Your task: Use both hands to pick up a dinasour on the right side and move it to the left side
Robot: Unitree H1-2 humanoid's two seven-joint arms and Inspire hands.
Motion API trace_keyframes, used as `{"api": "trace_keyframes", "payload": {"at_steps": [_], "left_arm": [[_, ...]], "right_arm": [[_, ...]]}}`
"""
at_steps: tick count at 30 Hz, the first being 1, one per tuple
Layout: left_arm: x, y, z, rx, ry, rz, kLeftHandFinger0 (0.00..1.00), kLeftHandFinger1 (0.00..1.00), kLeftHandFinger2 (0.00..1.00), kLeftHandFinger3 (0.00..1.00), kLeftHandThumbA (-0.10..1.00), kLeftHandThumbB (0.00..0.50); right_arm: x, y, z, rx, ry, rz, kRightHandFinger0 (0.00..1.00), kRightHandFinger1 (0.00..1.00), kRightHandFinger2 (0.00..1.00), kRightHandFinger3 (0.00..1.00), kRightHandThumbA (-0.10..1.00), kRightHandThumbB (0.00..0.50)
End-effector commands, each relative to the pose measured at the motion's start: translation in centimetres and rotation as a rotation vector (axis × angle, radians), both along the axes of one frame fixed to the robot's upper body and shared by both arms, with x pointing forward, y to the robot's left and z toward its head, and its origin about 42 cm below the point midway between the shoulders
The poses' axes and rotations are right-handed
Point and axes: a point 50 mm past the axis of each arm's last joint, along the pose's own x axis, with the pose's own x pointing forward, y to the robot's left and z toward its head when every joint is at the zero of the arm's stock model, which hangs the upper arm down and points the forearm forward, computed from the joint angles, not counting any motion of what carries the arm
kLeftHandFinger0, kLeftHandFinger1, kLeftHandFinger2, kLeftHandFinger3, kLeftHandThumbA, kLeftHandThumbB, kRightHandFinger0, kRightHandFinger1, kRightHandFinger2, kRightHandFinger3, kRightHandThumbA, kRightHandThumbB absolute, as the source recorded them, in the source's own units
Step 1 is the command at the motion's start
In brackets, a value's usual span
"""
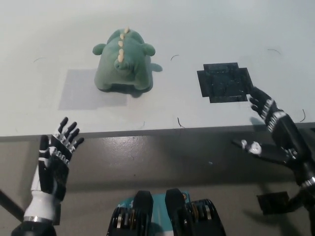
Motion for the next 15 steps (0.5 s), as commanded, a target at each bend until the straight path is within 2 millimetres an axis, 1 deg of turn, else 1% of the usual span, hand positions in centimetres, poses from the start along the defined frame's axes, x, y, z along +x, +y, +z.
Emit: {"api": "trace_keyframes", "payload": {"at_steps": [1,2,3,4,5,8,10,11,12,14,15], "left_arm": [[0.1,-0.6,-0.2,-0.009,-0.072,-0.018,1.0,1.0,1.0,1.0,1.0,0.253],[0.1,-0.6,-0.3,-0.019,-0.07,-0.016,1.0,1.0,1.0,1.0,1.0,0.256],[0.2,-0.5,-0.4,-0.02,-0.074,-0.017,1.0,1.0,1.0,1.0,1.0,0.248],[0.2,-0.6,-0.7,-0.018,-0.072,-0.014,1.0,1.0,1.0,1.0,1.0,0.263],[0.1,-0.8,-1.1,-0.018,-0.066,-0.008,1.0,1.0,1.0,1.0,1.0,0.262],[0.2,-0.9,-1.3,-0.019,-0.061,-0.006,1.0,1.0,1.0,1.0,1.0,0.272],[0.1,-1.0,-1.8,-0.028,-0.061,-0.004,1.0,1.0,1.0,1.0,1.0,0.266],[-0.1,-1.1,-2.1,-0.03,-0.057,-0.005,1.0,1.0,1.0,1.0,1.0,0.262],[-0.2,-1.2,-2.3,-0.034,-0.053,-0.006,1.0,1.0,1.0,1.0,1.0,0.263],[-0.5,-1.2,-2.8,-0.031,-0.047,-0.005,1.0,1.0,1.0,1.0,1.0,0.257],[-0.6,-1.3,-3.0,-0.03,-0.043,-0.003,1.0,1.0,1.0,1.0,1.0,0.255]], "right_arm": [[-1.3,-1.8,1.6,-0.023,-0.131,0.025,1.0,1.0,1.0,1.0,1.0,0.117],[-1.5,-2.0,1.2,-0.023,-0.126,0.024,1.0,1.0,1.0,1.0,1.0,0.121],[-1.7,-2.2,1.0,-0.028,-0.119,0.019,1.0,1.0,1.0,1.0,1.0,0.136],[-2.1,-2.6,0.6,-0.032,-0.114,0.016,1.0,1.0,1.0,1.0,1.0,0.133],[-2.9,-3.2,0.1,-0.036,-0.104,0.011,1.0,1.0,1.0,1.0,1.0,0.136],[-3.5,-3.8,-0.6,-0.039,-0.09,0.004,1.0,1.0,1.0,1.0,1.0,0.141],[-4.4,-4.3,-1.1,-0.051,-0.079,-0.014,1.0,1.0,1.0,1.0,1.0,0.154],[-5.2,-4.8,-1.5,-0.053,-0.079,-0.021,1.0,1.0,1.0,1.0,1.0,0.159],[-5.6,-5.1,-1.8,-0.06,-0.075,-0.028,1.0,1.0,1.0,1.0,1.0,0.175],[-6.4,-5.6,-2.1,-0.06,-0.067,-0.036,1.0,1.0,1.0,1.0,1.0,0.187],[-6.9,-5.9,-2.3,-0.059,-0.063,-0.04,1.0,1.0,1.0,1.0,1.0,0.185]]}}
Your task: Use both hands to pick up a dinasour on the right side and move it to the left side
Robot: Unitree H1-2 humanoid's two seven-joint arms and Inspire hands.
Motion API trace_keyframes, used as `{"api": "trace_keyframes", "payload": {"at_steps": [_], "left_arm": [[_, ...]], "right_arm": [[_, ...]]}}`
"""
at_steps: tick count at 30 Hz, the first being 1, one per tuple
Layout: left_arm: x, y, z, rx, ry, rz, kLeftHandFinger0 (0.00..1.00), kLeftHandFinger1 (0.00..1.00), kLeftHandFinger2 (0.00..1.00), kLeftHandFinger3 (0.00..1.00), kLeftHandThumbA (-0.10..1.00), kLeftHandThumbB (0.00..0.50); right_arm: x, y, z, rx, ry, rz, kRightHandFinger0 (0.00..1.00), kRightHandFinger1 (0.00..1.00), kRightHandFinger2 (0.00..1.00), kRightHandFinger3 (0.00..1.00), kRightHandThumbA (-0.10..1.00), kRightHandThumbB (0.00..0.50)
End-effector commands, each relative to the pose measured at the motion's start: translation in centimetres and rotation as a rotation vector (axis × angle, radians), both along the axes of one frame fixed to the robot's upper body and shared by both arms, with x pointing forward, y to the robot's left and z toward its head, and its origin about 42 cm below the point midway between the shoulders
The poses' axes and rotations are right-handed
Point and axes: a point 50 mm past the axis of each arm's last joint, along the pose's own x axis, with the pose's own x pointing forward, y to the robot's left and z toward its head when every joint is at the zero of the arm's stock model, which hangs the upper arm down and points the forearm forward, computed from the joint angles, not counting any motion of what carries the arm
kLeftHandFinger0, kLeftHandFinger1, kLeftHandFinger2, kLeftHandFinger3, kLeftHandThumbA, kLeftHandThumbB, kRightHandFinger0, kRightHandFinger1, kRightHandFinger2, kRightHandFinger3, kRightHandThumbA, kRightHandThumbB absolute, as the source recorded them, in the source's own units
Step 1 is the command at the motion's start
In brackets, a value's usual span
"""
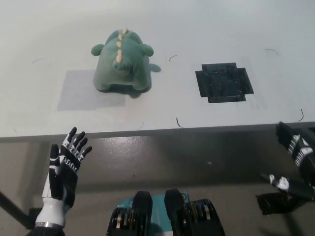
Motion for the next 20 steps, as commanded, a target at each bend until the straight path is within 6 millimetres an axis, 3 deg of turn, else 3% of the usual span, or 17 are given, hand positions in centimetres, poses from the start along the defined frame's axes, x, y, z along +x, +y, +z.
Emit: {"api": "trace_keyframes", "payload": {"at_steps": [1,8,13,18,20], "left_arm": [[-0.1,0.1,0.3,0.009,-0.076,0.0,1.0,1.0,1.0,1.0,1.0,0.259],[-0.4,0.1,-0.6,-0.005,-0.058,-0.008,1.0,1.0,1.0,1.0,1.0,0.262],[-0.7,-0.1,-1.0,-0.026,-0.062,-0.028,1.0,1.0,1.0,1.0,1.0,0.226],[-0.9,-0.1,-1.3,-0.036,-0.051,-0.032,1.0,1.0,1.0,1.0,1.0,0.256],[-0.9,-0.1,-1.3,-0.042,-0.053,-0.033,1.0,1.0,1.0,1.0,1.0,0.258]], "right_arm": [[-0.6,-0.9,1.7,0.004,-0.117,0.026,1.0,1.0,1.0,1.0,1.0,0.176],[-3.0,-2.0,0.4,0.062,-0.086,-0.011,1.0,1.0,1.0,1.0,1.0,0.14],[-4.3,-2.3,-0.5,0.138,-0.047,-0.045,1.0,1.0,1.0,1.0,1.0,0.137],[-4.8,-3.2,-0.6,0.158,-0.04,-0.074,1.0,1.0,1.0,1.0,1.0,0.167],[-4.6,-3.6,-0.3,0.165,-0.052,-0.085,1.0,1.0,1.0,1.0,1.0,0.14]]}}
